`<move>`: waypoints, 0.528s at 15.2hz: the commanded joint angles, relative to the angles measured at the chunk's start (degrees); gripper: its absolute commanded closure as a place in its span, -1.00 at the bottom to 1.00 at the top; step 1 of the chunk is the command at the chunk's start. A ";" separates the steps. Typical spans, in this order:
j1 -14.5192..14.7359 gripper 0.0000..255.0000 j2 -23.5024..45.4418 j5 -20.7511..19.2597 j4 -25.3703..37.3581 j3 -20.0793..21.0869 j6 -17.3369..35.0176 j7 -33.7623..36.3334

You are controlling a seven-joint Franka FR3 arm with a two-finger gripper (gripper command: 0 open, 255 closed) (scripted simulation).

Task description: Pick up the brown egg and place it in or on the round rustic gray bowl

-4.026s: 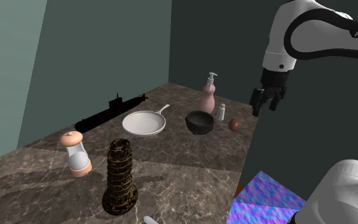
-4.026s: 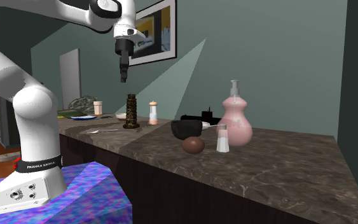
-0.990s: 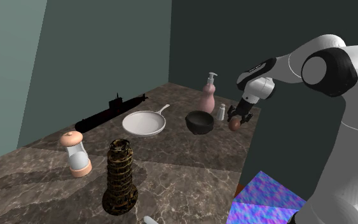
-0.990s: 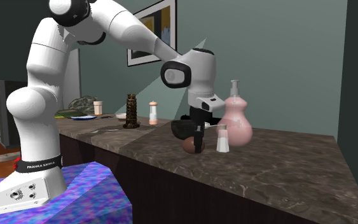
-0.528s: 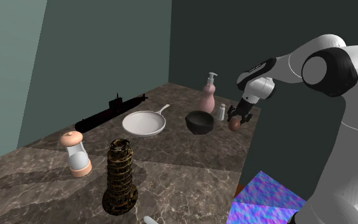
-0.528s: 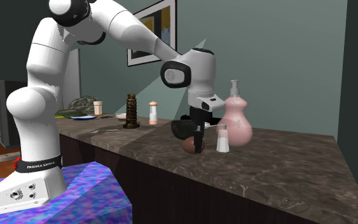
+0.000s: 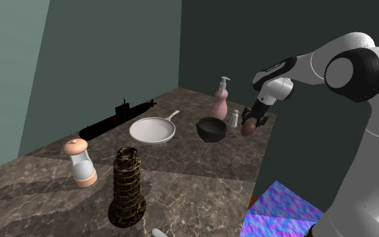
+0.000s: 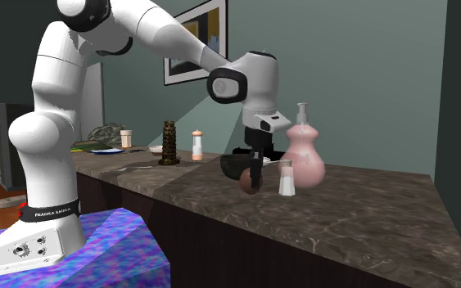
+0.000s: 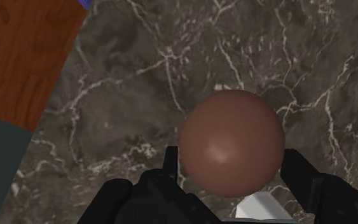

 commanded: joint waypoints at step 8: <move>0.47 1.00 -3.91 -3.55 2.47 -0.77 -5.17 3.49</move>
